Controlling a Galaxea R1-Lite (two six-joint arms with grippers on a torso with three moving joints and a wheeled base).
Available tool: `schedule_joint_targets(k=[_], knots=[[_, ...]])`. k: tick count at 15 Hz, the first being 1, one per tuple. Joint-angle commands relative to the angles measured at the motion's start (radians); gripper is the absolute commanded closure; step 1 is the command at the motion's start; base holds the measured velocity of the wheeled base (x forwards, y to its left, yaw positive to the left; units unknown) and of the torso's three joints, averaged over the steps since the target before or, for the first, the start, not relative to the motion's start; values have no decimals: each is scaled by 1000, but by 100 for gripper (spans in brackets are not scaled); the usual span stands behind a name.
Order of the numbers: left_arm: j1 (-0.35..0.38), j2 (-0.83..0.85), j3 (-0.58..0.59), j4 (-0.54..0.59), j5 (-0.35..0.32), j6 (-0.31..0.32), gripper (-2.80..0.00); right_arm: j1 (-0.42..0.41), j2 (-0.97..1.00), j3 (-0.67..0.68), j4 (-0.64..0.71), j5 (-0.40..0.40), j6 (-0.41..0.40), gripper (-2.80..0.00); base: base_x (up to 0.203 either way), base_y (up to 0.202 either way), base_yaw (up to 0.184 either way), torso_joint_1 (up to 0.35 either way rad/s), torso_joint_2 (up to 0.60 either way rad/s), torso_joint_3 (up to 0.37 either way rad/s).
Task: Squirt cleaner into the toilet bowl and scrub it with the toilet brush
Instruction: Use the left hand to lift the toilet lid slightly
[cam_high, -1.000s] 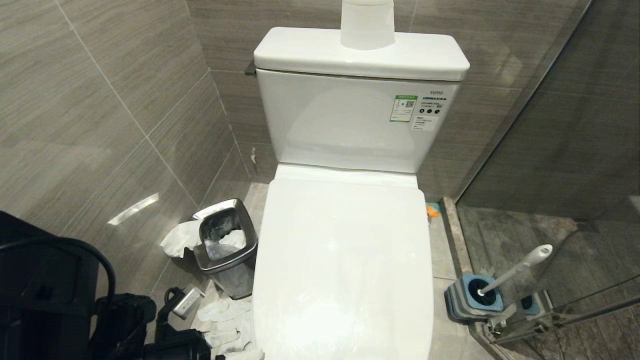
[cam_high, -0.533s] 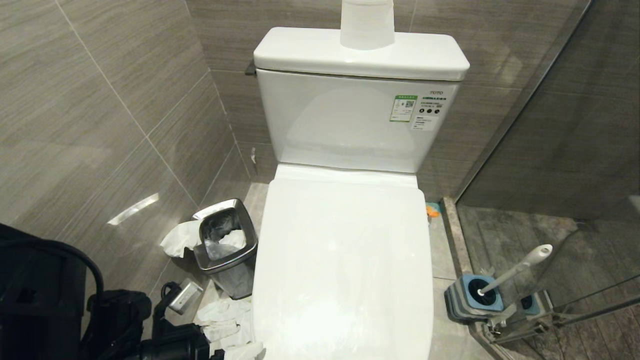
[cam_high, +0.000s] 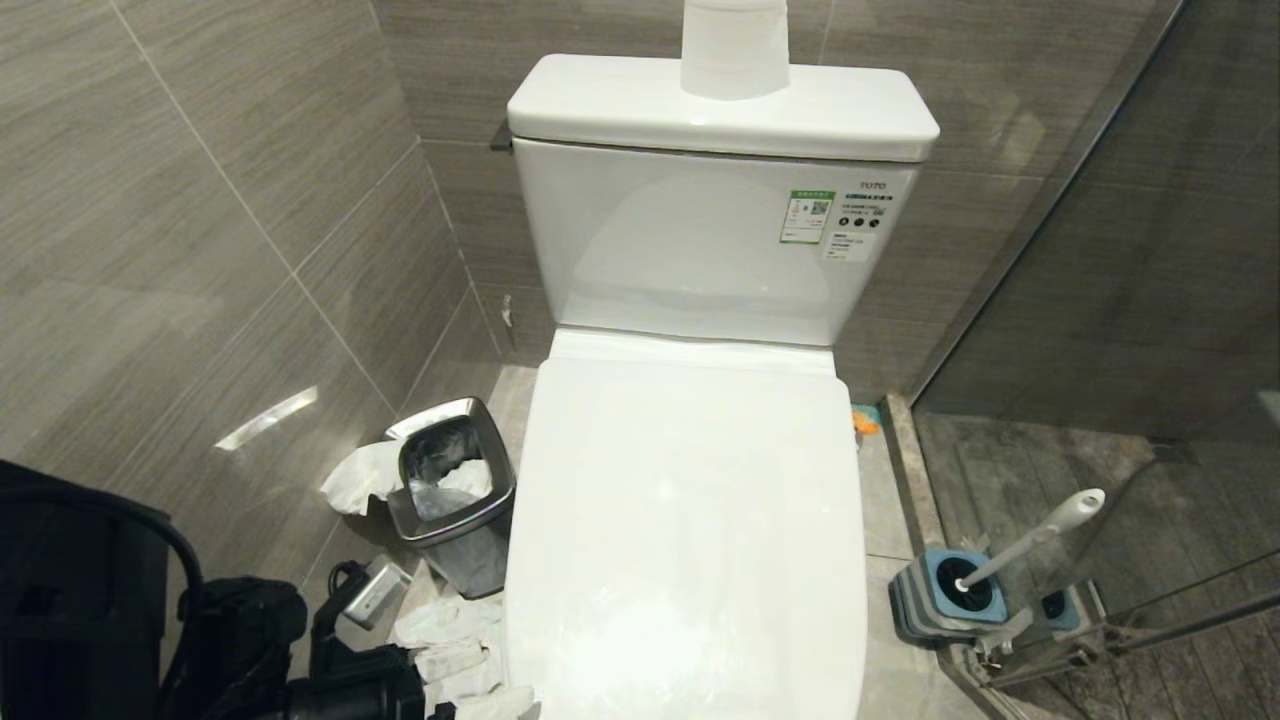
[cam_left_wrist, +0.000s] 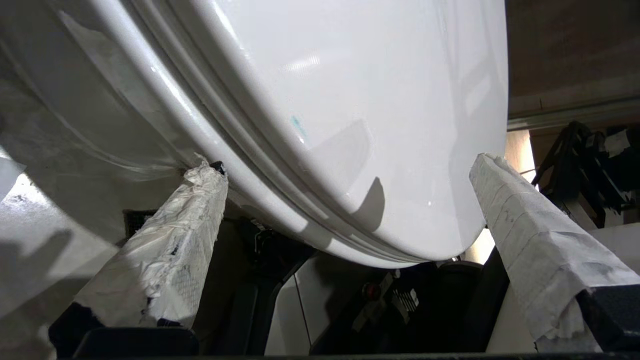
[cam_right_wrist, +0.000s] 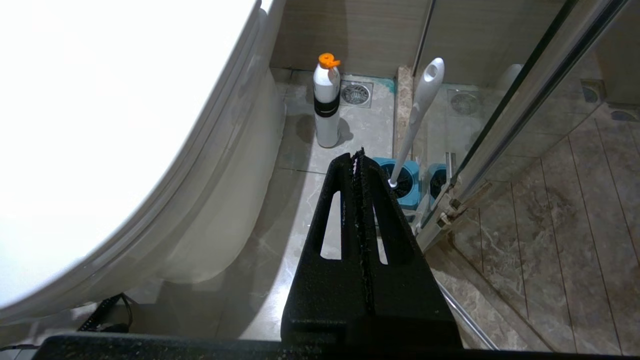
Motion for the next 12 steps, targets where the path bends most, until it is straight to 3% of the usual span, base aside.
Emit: schedule_joint_targets(k=[1,12], knots=[[-31,5,0,-9,-4,-2,-280,0,1,0,0,0,0,0,0,0,0,0,0,0],[-76,69,0,-9,16,37,-280,0,1,0,0,0,0,0,0,0,0,0,0,0]])
